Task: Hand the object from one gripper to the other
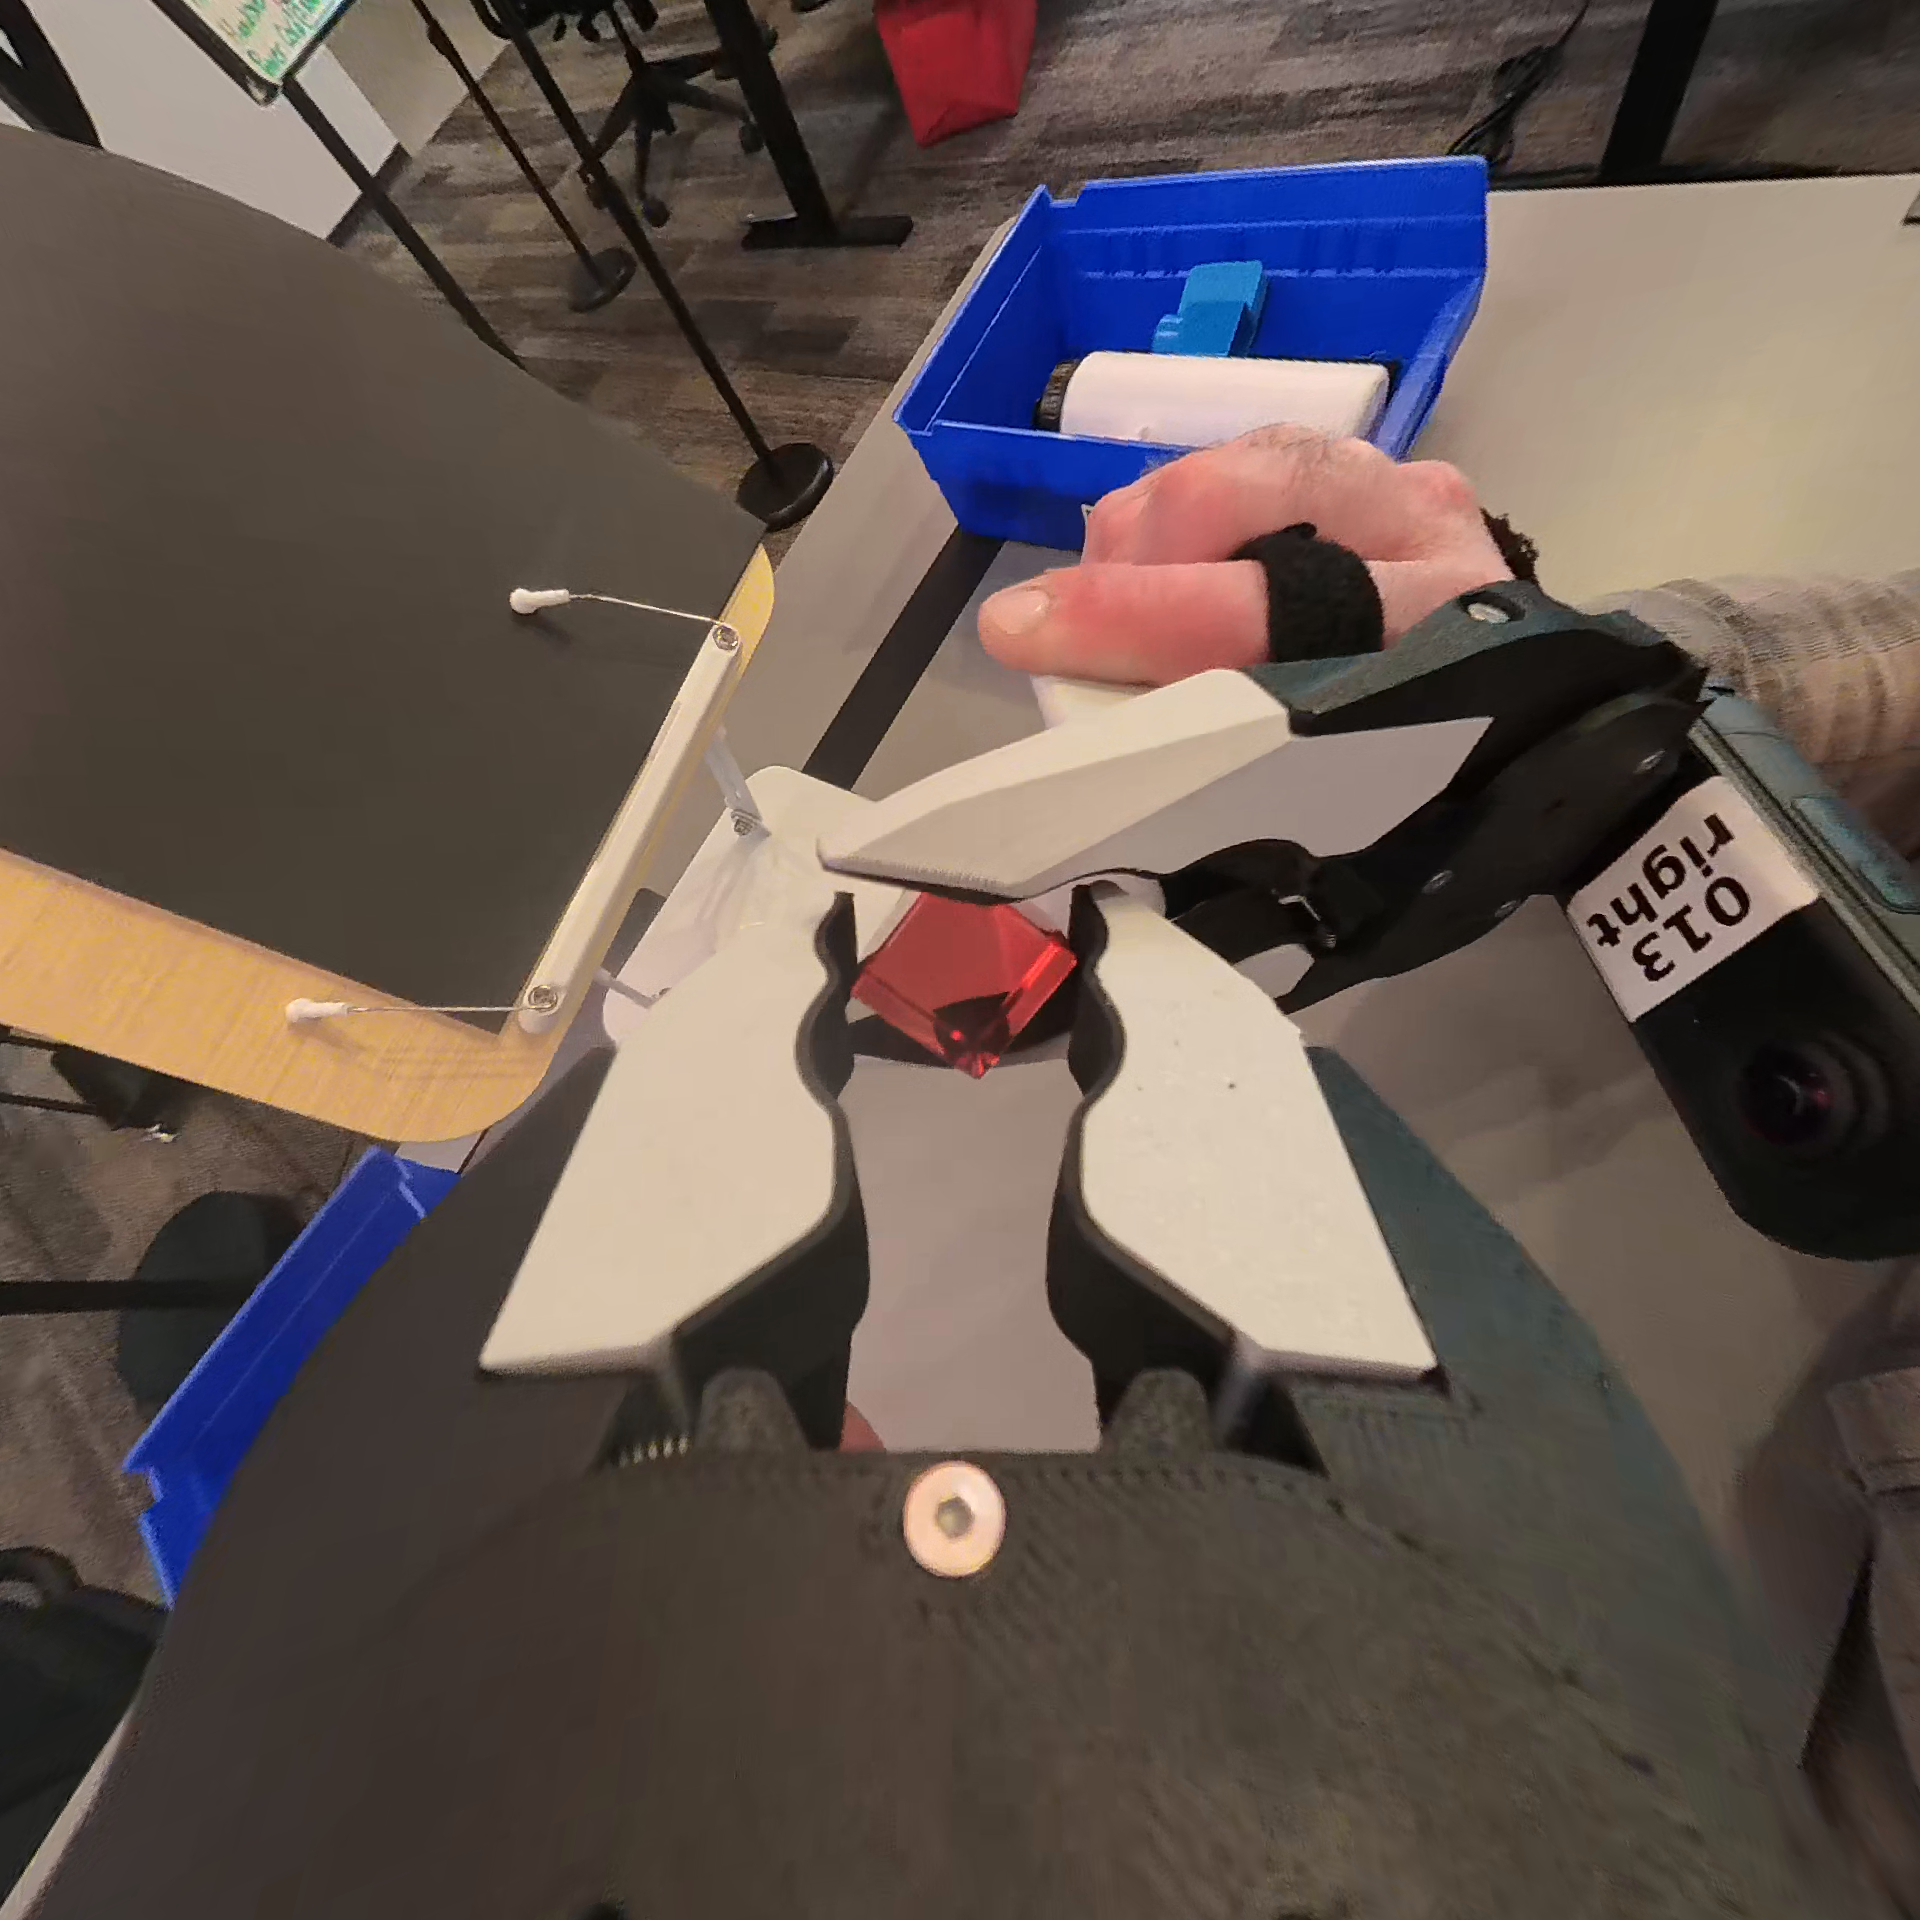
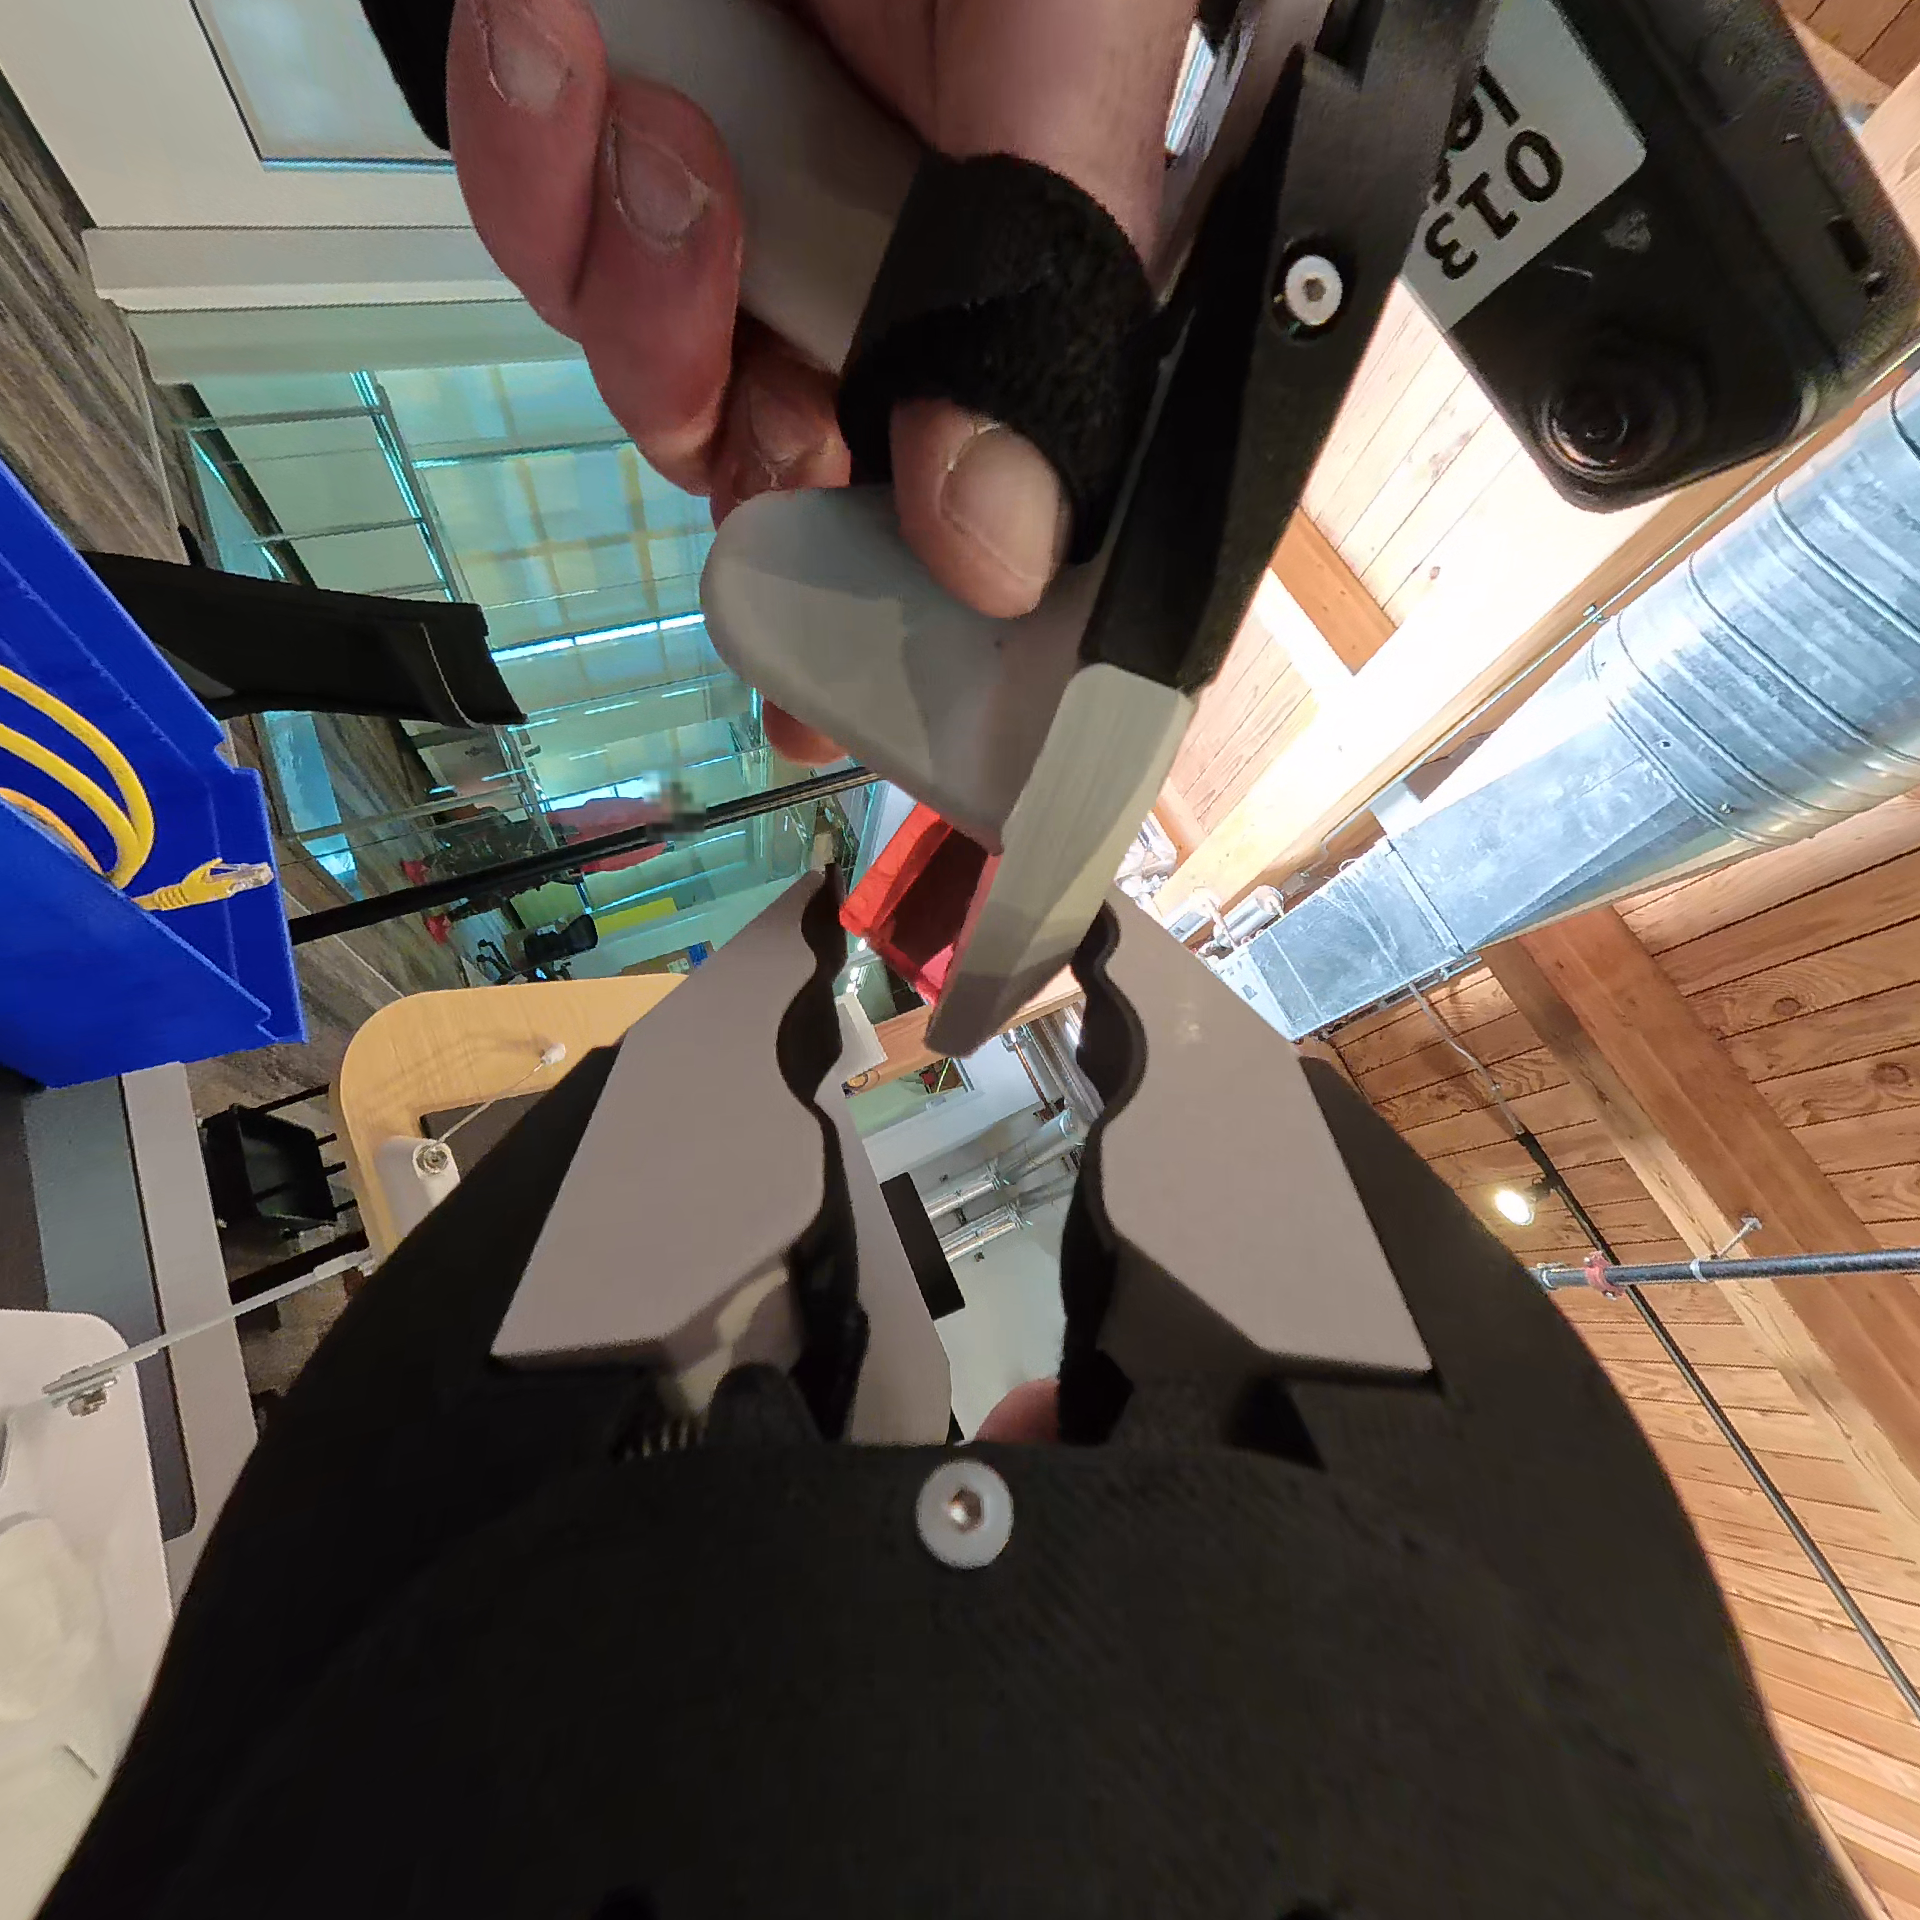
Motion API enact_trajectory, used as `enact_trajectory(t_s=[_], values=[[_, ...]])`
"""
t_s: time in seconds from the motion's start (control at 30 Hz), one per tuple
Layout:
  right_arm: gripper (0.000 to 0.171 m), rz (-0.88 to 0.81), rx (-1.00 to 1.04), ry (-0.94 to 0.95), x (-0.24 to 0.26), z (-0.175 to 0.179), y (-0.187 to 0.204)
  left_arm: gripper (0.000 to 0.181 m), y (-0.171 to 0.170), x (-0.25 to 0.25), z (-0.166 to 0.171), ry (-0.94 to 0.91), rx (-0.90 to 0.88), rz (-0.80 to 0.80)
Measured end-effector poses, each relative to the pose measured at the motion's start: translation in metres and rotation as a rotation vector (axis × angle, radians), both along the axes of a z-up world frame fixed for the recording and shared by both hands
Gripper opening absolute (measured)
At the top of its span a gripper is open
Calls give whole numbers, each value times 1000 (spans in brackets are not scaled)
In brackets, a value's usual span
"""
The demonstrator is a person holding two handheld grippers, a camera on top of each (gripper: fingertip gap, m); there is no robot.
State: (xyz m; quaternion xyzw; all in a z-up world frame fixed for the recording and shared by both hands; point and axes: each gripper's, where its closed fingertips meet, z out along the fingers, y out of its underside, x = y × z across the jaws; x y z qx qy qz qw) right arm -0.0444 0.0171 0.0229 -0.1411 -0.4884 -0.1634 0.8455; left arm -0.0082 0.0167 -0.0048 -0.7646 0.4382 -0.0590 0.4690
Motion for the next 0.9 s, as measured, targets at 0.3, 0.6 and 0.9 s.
enact_trajectory(t_s=[0.3,0.6,0.9], values=[[42,-13,4,5,0,1,1,38,2,0,1,20,50,-1],[46,19,-1,10,0,1,-4,38,6,-5,3,21,66,0],[54,284,-202,-194,6,-15,-21,38,-5,-14,3,148,31,-163]])
